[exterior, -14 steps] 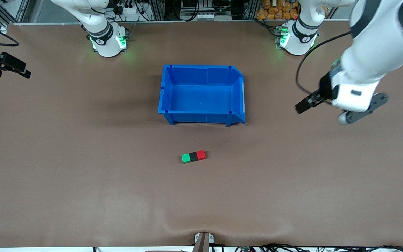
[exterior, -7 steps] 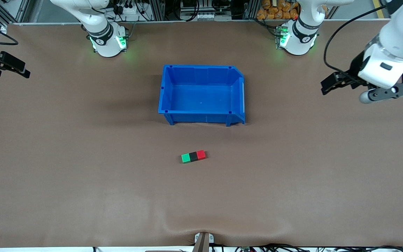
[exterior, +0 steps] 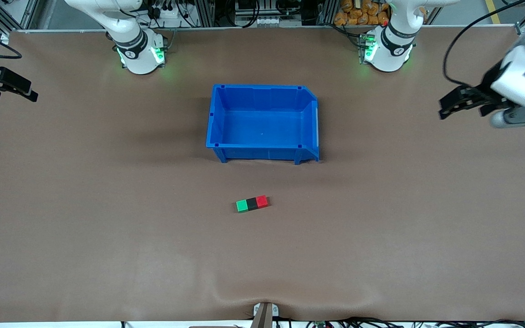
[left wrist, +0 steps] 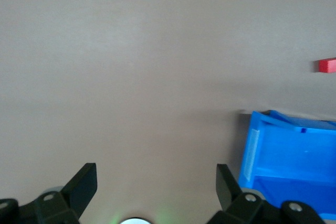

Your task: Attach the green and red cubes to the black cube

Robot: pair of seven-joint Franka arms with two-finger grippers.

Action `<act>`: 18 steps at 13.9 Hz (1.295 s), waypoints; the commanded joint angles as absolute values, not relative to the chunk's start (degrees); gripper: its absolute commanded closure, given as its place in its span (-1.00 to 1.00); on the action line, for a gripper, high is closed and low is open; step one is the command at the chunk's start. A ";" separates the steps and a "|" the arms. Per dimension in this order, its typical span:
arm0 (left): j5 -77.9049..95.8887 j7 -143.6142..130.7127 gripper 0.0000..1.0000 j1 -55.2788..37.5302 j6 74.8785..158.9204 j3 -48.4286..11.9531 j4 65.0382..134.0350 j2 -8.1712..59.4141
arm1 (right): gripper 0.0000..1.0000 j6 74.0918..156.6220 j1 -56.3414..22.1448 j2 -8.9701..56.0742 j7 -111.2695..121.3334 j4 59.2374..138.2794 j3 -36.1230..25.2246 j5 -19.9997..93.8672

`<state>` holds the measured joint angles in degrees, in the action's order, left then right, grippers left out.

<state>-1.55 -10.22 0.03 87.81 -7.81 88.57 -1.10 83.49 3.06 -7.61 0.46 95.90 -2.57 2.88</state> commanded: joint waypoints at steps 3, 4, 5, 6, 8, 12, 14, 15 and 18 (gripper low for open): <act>-2.55 -3.43 -1.00 2.64 85.35 -8.00 90.35 -4.65 | -1.00 84.37 2.20 -7.29 -0.18 95.19 -2.81 1.49; -2.55 -3.25 -1.00 2.29 84.65 -6.69 90.44 -5.18 | -1.00 84.55 2.20 -7.21 -0.09 95.19 -2.73 1.32; -2.55 -3.25 -1.00 0.81 84.46 -5.37 90.44 -5.45 | -1.00 84.55 2.20 -6.95 -0.09 95.19 -2.72 0.88; -2.55 -3.34 -1.00 -1.21 84.38 -2.93 90.53 -5.80 | -1.00 84.72 2.20 -6.25 -0.09 95.10 -2.72 0.44; -2.46 -3.95 -1.00 -1.58 83.94 -2.46 92.27 -7.46 | -1.00 85.69 2.28 -3.97 -0.09 91.87 -2.72 0.44; -2.55 -3.43 -1.00 -1.58 83.85 -3.60 91.76 -7.12 | -1.00 85.61 2.29 0.61 -0.09 85.61 -2.72 0.44; -2.64 -3.60 -1.00 -1.67 83.85 -3.60 90.80 -6.51 | -1.00 85.26 2.29 0.62 -0.18 85.61 -2.64 0.53; -2.64 -3.60 -1.00 -1.41 83.76 -3.52 89.92 -5.89 | -1.00 85.17 2.29 0.62 -0.26 85.61 -2.64 0.61; -2.64 -3.69 -1.00 -1.23 83.41 -3.43 89.38 -5.28 | -1.00 85.08 2.29 0.62 0.17 85.52 -2.64 0.79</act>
<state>-1.56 -4.25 -1.35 84.08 -3.39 90.49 -5.80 86.31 2.74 0.08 0.48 87.21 -2.51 1.10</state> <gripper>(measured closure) 0.000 0.000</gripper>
